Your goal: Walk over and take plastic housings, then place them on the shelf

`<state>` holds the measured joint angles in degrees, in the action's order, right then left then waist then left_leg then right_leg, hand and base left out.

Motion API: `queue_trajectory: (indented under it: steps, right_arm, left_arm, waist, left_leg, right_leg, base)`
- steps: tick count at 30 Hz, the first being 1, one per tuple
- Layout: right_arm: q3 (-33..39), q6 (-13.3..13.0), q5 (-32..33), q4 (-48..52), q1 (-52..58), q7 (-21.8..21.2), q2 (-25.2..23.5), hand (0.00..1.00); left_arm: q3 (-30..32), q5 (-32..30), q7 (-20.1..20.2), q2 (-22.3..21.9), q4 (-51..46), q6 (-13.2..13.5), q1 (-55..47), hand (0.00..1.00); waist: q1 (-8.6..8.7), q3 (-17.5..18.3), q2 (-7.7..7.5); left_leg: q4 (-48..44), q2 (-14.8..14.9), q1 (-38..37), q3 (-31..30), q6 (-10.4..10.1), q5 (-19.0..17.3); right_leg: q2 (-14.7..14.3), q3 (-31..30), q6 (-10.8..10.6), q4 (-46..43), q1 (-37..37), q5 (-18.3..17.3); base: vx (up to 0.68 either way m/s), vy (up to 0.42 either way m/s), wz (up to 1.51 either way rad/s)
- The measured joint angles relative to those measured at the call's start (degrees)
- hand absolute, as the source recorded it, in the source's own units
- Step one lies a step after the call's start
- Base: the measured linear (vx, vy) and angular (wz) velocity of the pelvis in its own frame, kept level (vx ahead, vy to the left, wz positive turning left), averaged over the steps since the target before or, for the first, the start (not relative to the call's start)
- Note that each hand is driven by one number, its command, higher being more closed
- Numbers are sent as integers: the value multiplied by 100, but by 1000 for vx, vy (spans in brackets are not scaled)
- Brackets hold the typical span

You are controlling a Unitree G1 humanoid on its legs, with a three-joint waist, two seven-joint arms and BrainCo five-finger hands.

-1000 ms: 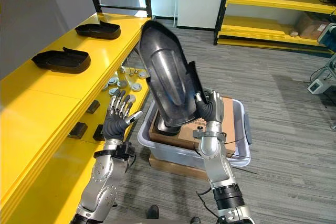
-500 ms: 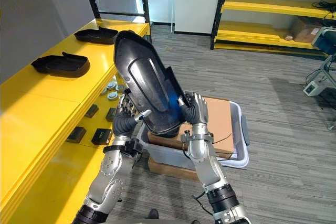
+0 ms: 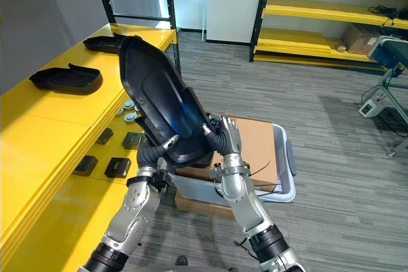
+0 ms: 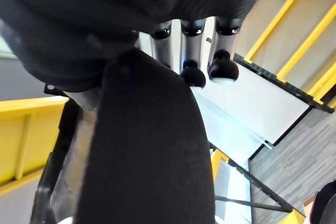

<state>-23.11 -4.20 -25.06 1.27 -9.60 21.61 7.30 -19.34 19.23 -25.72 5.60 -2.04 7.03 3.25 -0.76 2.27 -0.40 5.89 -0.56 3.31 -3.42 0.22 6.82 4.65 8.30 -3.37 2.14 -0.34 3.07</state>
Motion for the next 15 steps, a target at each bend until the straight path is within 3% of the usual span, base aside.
queue_trajectory:
  steps: [9,15]
  right_arm:
    - [383,-245,1656,439,1,-703,-3,0]
    - [1048,-649,2547,971,6,-1006,-132,0]
  left_arm:
    - [359,-1118,104,-197,-266,-183,17,100]
    - [413,-1863,330,-421,-425,-181,-17,100]
  waist:
    - [-3,13,2]
    - [3,13,7]
  left_leg:
    - [0,-19,-28,-36,3,2]
    - [3,-12,-113,-35,1,-2]
  right_leg:
    - [11,18,-2,-41,16,-34]
    - [20,19,-48,-206,19,-161]
  base:
    - [1,-1,1]
    - [0,-2,1]
